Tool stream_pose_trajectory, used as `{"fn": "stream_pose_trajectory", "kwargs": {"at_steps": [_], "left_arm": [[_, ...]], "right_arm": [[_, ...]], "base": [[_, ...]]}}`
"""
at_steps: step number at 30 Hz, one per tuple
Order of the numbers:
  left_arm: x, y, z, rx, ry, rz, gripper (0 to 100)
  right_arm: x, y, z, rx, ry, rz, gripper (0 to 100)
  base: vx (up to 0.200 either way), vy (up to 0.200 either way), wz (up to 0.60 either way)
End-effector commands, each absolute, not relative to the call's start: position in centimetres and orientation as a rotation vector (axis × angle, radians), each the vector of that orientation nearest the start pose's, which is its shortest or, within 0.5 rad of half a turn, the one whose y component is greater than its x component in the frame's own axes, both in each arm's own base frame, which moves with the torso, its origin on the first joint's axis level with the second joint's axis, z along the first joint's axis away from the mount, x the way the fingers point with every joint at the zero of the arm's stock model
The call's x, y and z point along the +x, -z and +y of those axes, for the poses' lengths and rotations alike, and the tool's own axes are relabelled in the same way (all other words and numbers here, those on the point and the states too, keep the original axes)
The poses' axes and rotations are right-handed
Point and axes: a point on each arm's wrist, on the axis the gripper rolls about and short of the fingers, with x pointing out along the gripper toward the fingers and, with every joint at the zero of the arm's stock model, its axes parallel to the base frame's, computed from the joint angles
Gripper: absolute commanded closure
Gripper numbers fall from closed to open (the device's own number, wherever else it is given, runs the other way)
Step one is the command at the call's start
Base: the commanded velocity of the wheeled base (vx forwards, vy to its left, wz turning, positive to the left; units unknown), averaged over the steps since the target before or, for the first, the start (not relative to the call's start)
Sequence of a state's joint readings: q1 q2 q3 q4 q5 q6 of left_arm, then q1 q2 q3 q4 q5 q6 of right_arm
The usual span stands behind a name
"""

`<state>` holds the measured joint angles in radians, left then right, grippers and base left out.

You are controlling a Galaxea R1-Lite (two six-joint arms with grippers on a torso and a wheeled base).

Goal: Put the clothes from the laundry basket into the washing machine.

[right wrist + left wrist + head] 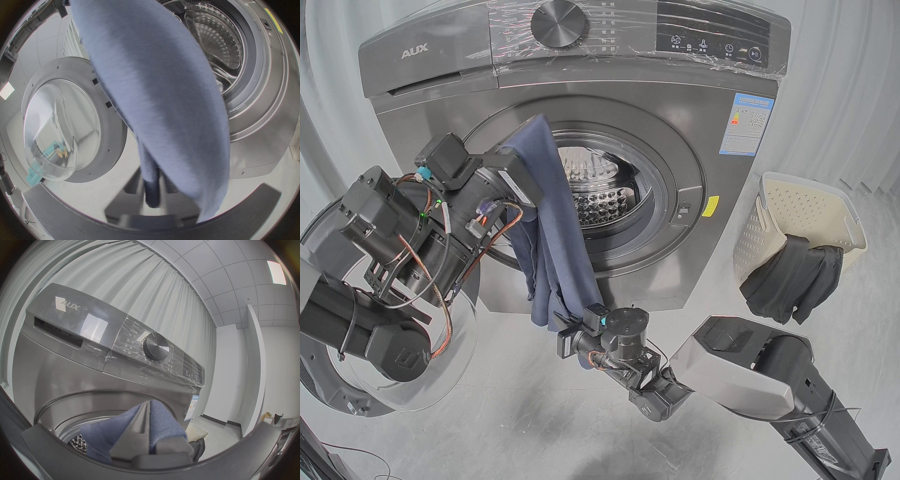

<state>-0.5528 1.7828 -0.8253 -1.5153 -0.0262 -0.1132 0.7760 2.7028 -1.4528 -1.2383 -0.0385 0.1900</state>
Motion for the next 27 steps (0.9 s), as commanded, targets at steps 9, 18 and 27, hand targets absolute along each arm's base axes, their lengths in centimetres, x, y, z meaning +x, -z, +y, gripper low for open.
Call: {"fn": "stream_pose_trajectory", "kwargs": {"at_steps": [9, 18, 27], "left_arm": [[27.8, -24.4, -14.8, -0.232, 0.534, -0.508, 100], [28.2, -24.6, -13.7, -0.224, 0.497, -0.508, 100], [27.3, -24.8, -12.8, -0.218, 0.483, -0.506, 100]], "right_arm": [[28.8, -7.4, 28.8, 0.135, -0.734, 0.101, 100], [23.7, -13.9, 20.8, 0.111, -0.732, 0.044, 100], [22.4, -17.0, 14.4, 0.063, -0.673, -0.044, 100]], "base": [[0.0, 0.0, 0.0], [0.0, 0.0, 0.0], [0.0, 0.0, 0.0]]}}
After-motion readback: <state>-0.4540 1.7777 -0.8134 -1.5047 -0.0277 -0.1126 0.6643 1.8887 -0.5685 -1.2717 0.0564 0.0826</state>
